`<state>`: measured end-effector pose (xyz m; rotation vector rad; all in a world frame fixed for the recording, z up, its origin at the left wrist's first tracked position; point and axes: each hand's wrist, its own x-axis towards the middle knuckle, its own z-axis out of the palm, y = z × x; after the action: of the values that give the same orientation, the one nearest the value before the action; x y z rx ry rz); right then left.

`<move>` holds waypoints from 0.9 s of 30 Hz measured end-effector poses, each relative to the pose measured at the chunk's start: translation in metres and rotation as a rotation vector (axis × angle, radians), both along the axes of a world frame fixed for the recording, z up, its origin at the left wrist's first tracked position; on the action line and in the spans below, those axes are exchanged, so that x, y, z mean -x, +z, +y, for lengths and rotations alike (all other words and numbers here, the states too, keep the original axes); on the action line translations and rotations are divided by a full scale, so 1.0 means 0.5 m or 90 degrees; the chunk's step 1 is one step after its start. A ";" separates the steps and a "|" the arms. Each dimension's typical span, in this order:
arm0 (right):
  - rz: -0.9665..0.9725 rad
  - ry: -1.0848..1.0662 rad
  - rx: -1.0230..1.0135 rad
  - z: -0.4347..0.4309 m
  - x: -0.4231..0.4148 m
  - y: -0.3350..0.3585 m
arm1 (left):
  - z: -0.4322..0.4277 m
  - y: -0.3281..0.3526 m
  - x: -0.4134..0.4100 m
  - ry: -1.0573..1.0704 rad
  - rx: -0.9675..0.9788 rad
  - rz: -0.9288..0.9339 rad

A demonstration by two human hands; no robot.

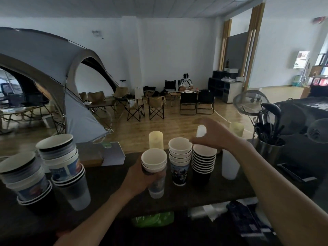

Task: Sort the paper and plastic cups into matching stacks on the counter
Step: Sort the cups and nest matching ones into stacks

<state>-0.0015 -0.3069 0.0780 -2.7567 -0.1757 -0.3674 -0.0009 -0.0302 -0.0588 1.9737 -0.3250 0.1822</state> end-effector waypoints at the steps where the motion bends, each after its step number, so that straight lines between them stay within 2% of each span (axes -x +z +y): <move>1: -0.037 0.035 -0.011 0.032 0.010 0.015 | 0.002 -0.002 0.001 -0.004 -0.005 0.007; 3: -0.043 0.136 -0.036 0.100 0.025 0.029 | 0.008 -0.007 0.005 -0.021 -0.019 0.015; 6: 0.060 0.232 0.002 0.183 0.024 0.003 | 0.015 -0.015 0.008 -0.017 -0.030 0.026; 8: 0.111 0.245 0.049 0.223 0.016 -0.032 | 0.015 -0.019 0.011 -0.006 -0.030 0.017; 12: 0.111 0.268 0.123 0.271 0.007 -0.080 | 0.027 -0.029 0.017 -0.004 -0.051 0.011; 20: 0.125 0.274 0.094 0.257 -0.008 -0.035 | 0.040 -0.011 0.012 -0.040 -0.093 0.019; 23: 0.055 0.284 0.021 0.235 -0.001 0.029 | 0.047 -0.021 0.006 -0.038 -0.109 0.053; 27: -0.113 0.249 -0.056 0.166 0.010 0.164 | 0.061 -0.032 0.004 -0.016 -0.109 0.052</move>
<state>-0.0063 -0.2237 0.1599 -2.5226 -0.7128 -0.4963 -0.0027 0.0004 -0.0746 2.1379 -0.3218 0.0589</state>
